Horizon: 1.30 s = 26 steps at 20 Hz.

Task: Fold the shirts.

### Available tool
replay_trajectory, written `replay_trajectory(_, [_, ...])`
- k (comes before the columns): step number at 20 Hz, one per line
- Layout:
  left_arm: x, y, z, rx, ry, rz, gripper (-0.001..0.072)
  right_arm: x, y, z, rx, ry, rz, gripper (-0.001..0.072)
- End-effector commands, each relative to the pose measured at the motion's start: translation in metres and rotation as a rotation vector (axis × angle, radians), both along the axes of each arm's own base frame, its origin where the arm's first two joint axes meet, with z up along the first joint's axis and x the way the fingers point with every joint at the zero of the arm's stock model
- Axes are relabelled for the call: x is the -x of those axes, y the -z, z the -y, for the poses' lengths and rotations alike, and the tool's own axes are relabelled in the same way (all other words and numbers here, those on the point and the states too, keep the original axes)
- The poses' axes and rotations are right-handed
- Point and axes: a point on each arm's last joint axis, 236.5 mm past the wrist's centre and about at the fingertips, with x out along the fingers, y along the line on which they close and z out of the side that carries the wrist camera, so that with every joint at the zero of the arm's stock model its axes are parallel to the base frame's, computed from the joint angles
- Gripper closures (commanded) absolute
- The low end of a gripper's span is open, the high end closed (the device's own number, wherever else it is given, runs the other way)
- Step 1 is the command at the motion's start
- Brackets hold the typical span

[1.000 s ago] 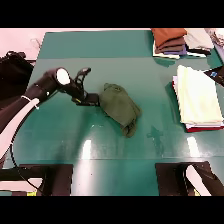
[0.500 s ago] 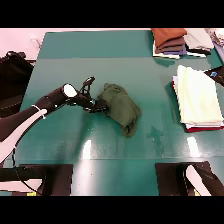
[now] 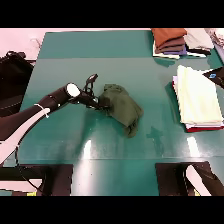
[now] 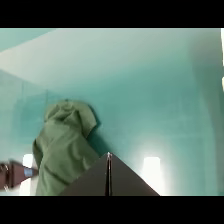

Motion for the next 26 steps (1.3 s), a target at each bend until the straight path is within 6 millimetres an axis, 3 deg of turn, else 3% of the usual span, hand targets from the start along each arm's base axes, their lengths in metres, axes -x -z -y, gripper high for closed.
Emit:
replay_trajectory(1, [-0.021, -0.041, -0.006, 0.029, 0.009, 0.073, 0.0682, 0.011, 0.017, -0.013, -0.015, -0.055, -0.069, 0.0691])
replay_trajectory(3, [-0.032, -0.065, -0.011, 0.013, 0.023, 0.153, 0.0682, 0.017, 0.047, -0.034, -0.045, -0.116, -0.139, 0.0691])
replay_trajectory(5, [-0.036, -0.073, -0.016, -0.020, 0.039, 0.197, 0.0682, 0.025, 0.092, -0.070, -0.068, -0.222, -0.221, 0.0684])
replay_trajectory(6, [-0.036, -0.073, -0.017, -0.024, 0.041, 0.199, 0.0682, 0.031, 0.120, -0.092, -0.080, -0.280, -0.279, 0.0572])
replay_trajectory(7, [-0.034, -0.071, -0.017, -0.029, 0.048, 0.191, 0.0682, 0.037, 0.146, -0.114, -0.087, -0.331, -0.330, 0.0337])
replay_trajectory(8, [-0.031, -0.069, -0.018, -0.036, 0.059, 0.181, 0.0682, 0.043, 0.174, -0.135, -0.080, -0.376, -0.374, 0.0235])
replay_trajectory(11, [-0.023, -0.062, -0.023, -0.078, 0.093, 0.162, 0.0682, 0.033, 0.228, -0.177, -0.022, -0.424, -0.382, 0.0233])
replay_trajectory(13, [-0.019, -0.056, -0.029, -0.113, 0.116, 0.152, 0.0682, 0.020, 0.244, -0.191, -0.002, -0.432, -0.393, 0.0233])
replay_trajectory(16, [-0.018, -0.054, -0.031, -0.127, 0.124, 0.150, 0.0682, 0.002, 0.260, -0.196, -0.003, -0.434, -0.444, 0.0233])
replay_trajectory(18, [-0.020, -0.054, -0.031, -0.126, 0.120, 0.156, 0.0682, -0.009, 0.264, -0.198, -0.004, -0.438, -0.456, 0.0254])
replay_trajectory(20, [-0.021, -0.055, -0.031, -0.124, 0.115, 0.163, 0.0681, -0.018, 0.259, -0.203, 0.021, -0.488, -0.421, 0.0498])
replay_trajectory(21, [-0.021, -0.056, -0.031, -0.123, 0.115, 0.163, 0.0682, -0.024, 0.251, -0.205, 0.036, -0.512, -0.386, 0.0676])
replay_trajectory(22, [-0.019, -0.061, -0.031, -0.121, 0.120, 0.168, 0.0683, -0.029, 0.238, -0.206, 0.047, -0.533, -0.347, 0.0691])
replay_trajectory(23, [-0.019, -0.079, -0.032, -0.117, 0.123, 0.206, 0.0683, -0.036, 0.217, -0.202, 0.068, -0.549, -0.298, 0.0691])
replay_trajectory(24, [-0.022, -0.111, -0.035, -0.114, 0.121, 0.285, 0.0683, -0.040, 0.190, -0.195, 0.101, -0.566, -0.247, 0.0692])
replay_trajectory(26, [-0.025, -0.201, -0.050, -0.122, 0.099, 0.516, 0.0683, -0.045, 0.111, -0.172, 0.178, -0.576, -0.103, 0.0692])
